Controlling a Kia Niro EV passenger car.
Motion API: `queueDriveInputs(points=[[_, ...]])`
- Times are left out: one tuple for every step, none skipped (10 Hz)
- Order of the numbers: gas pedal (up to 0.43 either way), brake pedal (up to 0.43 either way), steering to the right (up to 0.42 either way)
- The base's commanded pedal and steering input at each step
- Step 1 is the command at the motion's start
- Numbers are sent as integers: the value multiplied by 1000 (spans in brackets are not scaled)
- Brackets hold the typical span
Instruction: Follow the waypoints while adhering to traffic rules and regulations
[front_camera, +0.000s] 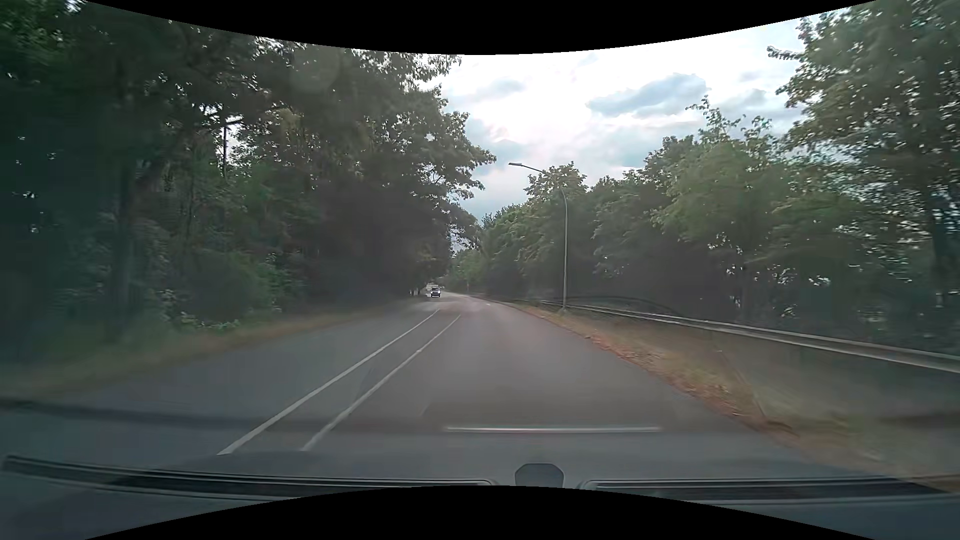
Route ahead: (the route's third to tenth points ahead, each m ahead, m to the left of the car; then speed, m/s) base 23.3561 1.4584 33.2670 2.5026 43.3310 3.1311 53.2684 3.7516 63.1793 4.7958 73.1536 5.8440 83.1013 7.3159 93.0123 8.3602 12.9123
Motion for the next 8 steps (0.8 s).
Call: queueDriveInputs(points=[[138,0,-5],[138,0,-6],[138,0,-6],[138,0,-6],[138,0,-7],[138,0,-9],[138,0,-10],[138,0,-10]])
